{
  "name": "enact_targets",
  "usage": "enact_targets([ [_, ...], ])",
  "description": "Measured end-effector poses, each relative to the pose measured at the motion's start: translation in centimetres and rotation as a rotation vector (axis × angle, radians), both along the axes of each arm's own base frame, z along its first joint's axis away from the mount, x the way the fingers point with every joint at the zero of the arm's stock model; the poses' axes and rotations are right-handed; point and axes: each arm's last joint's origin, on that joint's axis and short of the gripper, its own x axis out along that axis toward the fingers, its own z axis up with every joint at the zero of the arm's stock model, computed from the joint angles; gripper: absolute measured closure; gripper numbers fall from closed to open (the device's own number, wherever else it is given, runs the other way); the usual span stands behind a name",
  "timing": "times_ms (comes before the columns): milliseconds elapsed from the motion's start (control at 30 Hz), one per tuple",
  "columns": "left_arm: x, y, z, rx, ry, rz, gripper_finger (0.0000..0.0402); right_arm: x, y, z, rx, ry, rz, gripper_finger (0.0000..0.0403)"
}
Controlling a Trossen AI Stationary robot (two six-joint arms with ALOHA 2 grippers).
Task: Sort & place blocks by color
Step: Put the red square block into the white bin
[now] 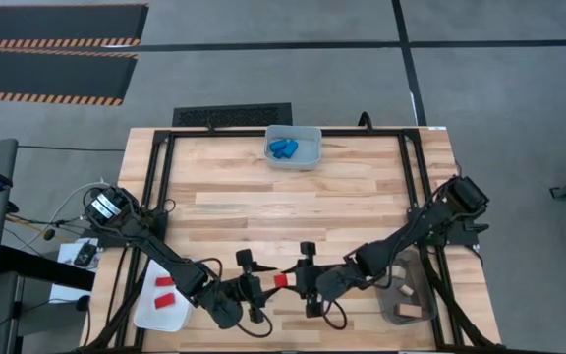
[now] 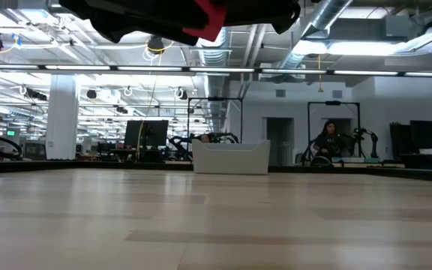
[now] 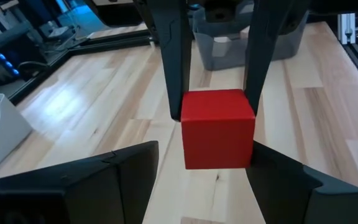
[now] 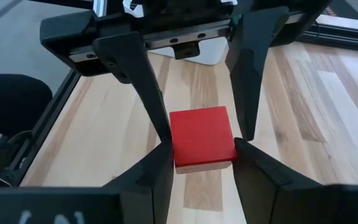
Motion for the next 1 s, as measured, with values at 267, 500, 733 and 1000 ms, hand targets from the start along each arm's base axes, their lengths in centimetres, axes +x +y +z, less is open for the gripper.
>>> enact_targets([
  [267,-0.01,-0.01,-0.01,0.013,0.005,-0.007,0.0218,0.01,-0.01,0.01,0.0,-0.001,-0.002,0.0242],
  [500,-0.01,-0.05,-0.02,0.013,0.011,-0.017,0.0295,-0.01,-0.01,-0.02,-0.003,0.002,-0.002,0.023],
  [733,-0.02,-0.03,-0.03,0.018,0.011,-0.016,0.027,0.01,-0.02,0.01,0.005,-0.001,-0.006,0.0218],
  [1000,-0.03,0.08,0.01,0.036,0.0,0.015,0.027,-0.24,0.09,0.1,-0.06,-0.038,-0.112,0.0206],
])
